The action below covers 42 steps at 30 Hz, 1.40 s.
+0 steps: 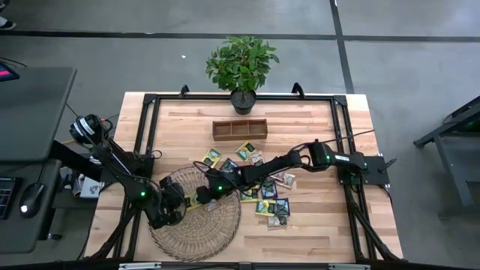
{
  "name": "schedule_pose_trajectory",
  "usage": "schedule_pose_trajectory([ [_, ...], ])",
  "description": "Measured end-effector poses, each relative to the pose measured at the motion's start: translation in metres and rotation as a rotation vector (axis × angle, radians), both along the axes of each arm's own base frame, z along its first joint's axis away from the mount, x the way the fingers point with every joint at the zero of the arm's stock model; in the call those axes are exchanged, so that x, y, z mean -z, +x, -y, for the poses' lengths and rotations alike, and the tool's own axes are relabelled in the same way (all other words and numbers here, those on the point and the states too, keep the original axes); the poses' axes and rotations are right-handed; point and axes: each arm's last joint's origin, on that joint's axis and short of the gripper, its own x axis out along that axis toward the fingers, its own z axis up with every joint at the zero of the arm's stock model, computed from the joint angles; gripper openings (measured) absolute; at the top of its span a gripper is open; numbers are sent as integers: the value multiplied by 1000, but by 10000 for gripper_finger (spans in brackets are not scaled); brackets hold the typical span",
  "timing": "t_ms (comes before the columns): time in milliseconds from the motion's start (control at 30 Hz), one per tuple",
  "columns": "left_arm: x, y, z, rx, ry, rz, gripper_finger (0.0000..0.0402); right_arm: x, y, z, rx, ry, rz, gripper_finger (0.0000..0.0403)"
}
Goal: Pick & Place Tea
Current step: Put the yellow tea bag into the left section of the wooden organizer
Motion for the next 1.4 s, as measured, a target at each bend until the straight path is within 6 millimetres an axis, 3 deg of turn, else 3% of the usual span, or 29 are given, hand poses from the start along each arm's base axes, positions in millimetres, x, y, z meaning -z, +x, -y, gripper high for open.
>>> schedule_pose_trajectory([
  [200, 0, 0, 0, 0, 4, 6, 1, 13, 3, -2, -6, 45, 12, 155],
  [633, -1, 1, 0, -11, 17, 28, 1, 15, 1, -5, -27, 36, -10, 119],
  [1000, -1, 1, -1, -32, 12, 38, 1, 16, 1, -5, -39, 10, -6, 9],
  [1400, -5, -1, -1, -19, -31, 9, 1, 18, 0, -4, -62, -53, -11, 2],
])
